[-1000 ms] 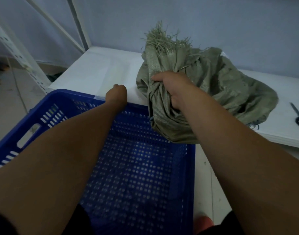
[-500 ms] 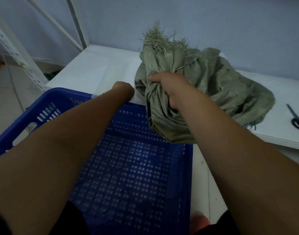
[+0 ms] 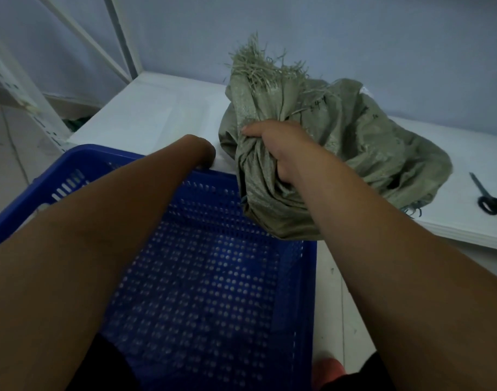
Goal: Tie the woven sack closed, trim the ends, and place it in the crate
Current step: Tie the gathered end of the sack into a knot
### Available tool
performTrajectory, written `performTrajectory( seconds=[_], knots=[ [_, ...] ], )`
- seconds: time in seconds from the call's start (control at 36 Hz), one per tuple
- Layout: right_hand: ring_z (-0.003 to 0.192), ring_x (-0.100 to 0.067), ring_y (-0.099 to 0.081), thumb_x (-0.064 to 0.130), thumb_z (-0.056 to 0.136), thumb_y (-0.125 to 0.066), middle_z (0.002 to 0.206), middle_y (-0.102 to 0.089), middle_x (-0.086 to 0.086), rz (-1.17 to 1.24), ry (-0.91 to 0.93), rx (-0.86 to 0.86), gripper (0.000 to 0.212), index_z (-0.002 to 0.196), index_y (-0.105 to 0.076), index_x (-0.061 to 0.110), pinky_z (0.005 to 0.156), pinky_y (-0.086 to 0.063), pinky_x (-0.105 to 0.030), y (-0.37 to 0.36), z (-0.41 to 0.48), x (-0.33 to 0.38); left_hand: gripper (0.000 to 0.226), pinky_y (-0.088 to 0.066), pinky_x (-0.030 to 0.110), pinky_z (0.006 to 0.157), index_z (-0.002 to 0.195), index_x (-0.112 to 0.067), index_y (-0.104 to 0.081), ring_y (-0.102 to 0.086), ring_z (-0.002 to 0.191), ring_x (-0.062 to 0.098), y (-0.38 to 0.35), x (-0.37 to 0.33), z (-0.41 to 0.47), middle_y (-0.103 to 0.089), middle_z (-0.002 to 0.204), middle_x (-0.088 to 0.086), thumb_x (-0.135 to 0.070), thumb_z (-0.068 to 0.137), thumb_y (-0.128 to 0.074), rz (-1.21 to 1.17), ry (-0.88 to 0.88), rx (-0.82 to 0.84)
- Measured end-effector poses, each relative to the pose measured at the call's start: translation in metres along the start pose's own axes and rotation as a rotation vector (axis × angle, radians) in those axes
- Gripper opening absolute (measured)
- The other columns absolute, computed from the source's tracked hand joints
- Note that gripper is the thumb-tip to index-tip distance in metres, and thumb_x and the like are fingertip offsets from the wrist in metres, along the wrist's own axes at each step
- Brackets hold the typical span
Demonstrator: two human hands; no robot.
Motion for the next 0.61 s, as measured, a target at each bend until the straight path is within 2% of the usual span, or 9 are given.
performTrajectory(
  seconds=[0.14,0.22,0.28,0.33,0.39,0.44,0.5,0.56,0.61],
  knots=[
    [0.095,-0.033,-0.07,0.012,0.084,-0.078,0.11,-0.07,-0.019,-0.005,-0.001,-0.003,0.049,0.128,-0.061,-0.002,0.085,-0.06,-0.048,0.0,0.0,-0.001,0.015,-0.051,0.033,0.071,0.096,-0.003,-0.066,-0.064,0.079,0.023,-0.004,0.001,0.001,-0.061,0.084,0.007,-0.012,0.092,-0.055,-0.103,-0.015,-0.109],
    [0.093,-0.032,-0.07,0.012,0.084,-0.077,0.109,-0.07,-0.018,-0.008,0.004,-0.003,0.048,0.128,-0.061,-0.001,0.082,-0.061,-0.045,0.001,-0.001,-0.002,0.013,-0.058,0.038,0.076,0.089,-0.002,-0.063,-0.067,0.076,0.025,-0.003,0.004,0.004,-0.061,0.08,0.008,-0.015,0.088,-0.062,-0.187,-0.028,-0.185],
    [0.093,-0.032,-0.07,0.012,0.085,-0.077,0.109,-0.07,-0.019,-0.009,0.012,-0.006,0.049,0.129,-0.059,-0.001,0.083,-0.06,-0.047,0.001,-0.002,-0.002,0.014,-0.062,0.042,0.071,0.085,0.0,-0.062,-0.072,0.063,0.026,-0.002,0.01,0.004,-0.069,0.077,0.013,-0.014,0.084,-0.065,-0.291,-0.023,-0.22],
    [0.094,-0.033,-0.07,0.012,0.085,-0.077,0.111,-0.07,-0.019,-0.012,0.017,-0.004,0.051,0.131,-0.058,0.0,0.086,-0.06,-0.049,0.0,-0.003,-0.001,0.015,-0.063,0.043,0.067,0.077,0.001,-0.061,-0.071,0.049,0.024,-0.002,0.019,0.005,-0.071,0.061,0.013,-0.011,0.083,-0.068,-0.425,-0.025,-0.219],
    [0.095,-0.033,-0.07,0.013,0.085,-0.077,0.112,-0.069,-0.018,-0.019,0.015,0.003,0.053,0.132,-0.058,0.0,0.088,-0.059,-0.05,-0.001,-0.004,-0.001,0.023,-0.062,0.04,0.07,0.068,0.0,-0.06,-0.069,0.045,0.019,-0.005,0.027,0.008,-0.068,0.051,0.009,-0.013,0.083,-0.071,-0.551,-0.028,-0.227],
    [0.097,-0.033,-0.069,0.013,0.086,-0.076,0.114,-0.069,-0.018,-0.024,0.011,0.013,0.052,0.132,-0.058,-0.001,0.09,-0.058,-0.05,-0.001,-0.004,0.0,0.026,-0.059,0.034,0.068,0.063,0.0,-0.061,-0.066,0.042,0.015,-0.009,0.032,0.006,-0.067,0.05,0.01,-0.014,0.082,-0.071,-0.685,-0.02,-0.252],
    [0.101,-0.033,-0.068,0.014,0.086,-0.076,0.116,-0.068,-0.018,-0.027,0.006,0.019,0.053,0.134,-0.057,-0.001,0.093,-0.057,-0.051,-0.001,-0.004,0.0,0.024,-0.056,0.028,0.061,0.065,0.003,-0.065,-0.064,0.04,0.014,-0.012,0.037,0.0,-0.068,0.051,0.011,-0.013,0.081,-0.07,-0.803,-0.001,-0.288],
    [0.102,-0.033,-0.068,0.014,0.086,-0.076,0.117,-0.068,-0.018,-0.024,0.005,0.019,0.054,0.134,-0.056,-0.001,0.093,-0.057,-0.051,-0.001,-0.005,0.001,0.022,-0.052,0.023,0.054,0.07,0.004,-0.069,-0.064,0.041,0.014,-0.013,0.043,-0.006,-0.065,0.046,0.003,-0.014,0.083,-0.068,-0.897,0.016,-0.333],
    [0.101,-0.033,-0.068,0.014,0.086,-0.076,0.117,-0.068,-0.018,-0.015,0.008,0.018,0.054,0.134,-0.055,-0.001,0.093,-0.057,-0.051,0.0,-0.006,0.001,0.021,-0.05,0.022,0.051,0.072,0.002,-0.067,-0.065,0.044,0.015,-0.012,0.048,-0.013,-0.067,0.051,0.003,-0.014,0.085,-0.066,-0.983,0.027,-0.37]
  ],
)
Point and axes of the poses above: each hand's wrist, its own z-axis towards the middle knuckle, its own y-axis out of the back of the hand, x = y × z, the point moved 2 cm from there along z, towards the middle knuckle
